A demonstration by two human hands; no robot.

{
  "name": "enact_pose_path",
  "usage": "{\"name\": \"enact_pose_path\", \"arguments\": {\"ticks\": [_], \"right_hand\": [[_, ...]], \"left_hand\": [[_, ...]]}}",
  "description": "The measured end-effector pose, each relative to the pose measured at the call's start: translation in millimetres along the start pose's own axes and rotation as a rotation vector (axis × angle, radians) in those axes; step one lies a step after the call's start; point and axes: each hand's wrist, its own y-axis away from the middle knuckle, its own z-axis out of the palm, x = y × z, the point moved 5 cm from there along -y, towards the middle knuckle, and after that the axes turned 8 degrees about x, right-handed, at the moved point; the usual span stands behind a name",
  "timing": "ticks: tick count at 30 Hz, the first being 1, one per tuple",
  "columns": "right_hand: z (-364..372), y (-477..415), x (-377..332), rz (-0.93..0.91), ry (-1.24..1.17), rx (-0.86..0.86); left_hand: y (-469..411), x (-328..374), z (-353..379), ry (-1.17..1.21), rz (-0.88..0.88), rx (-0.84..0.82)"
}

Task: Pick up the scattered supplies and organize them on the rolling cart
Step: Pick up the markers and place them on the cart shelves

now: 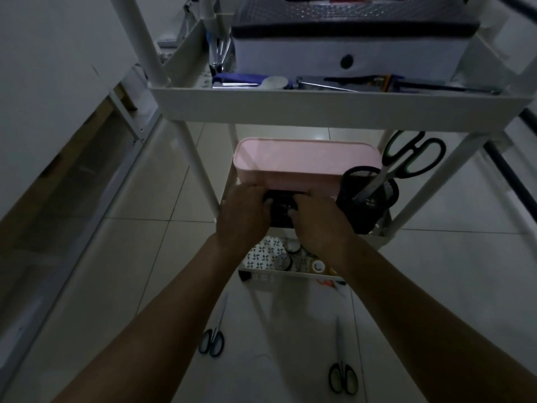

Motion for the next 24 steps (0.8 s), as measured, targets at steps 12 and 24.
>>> {"name": "enact_pose_path", "arguments": {"ticks": [12,24], "right_hand": [[8.3,1.9,10.8,0.135,-0.148,0.049],[-8.7,33.4,-1.2,-0.030,-0.183,0.299]], "left_hand": [[3.6,19.8,-14.3,0.131,0.003,0.101],[32.3,27.0,-29.6,0.139,0.060,0.241]]}}
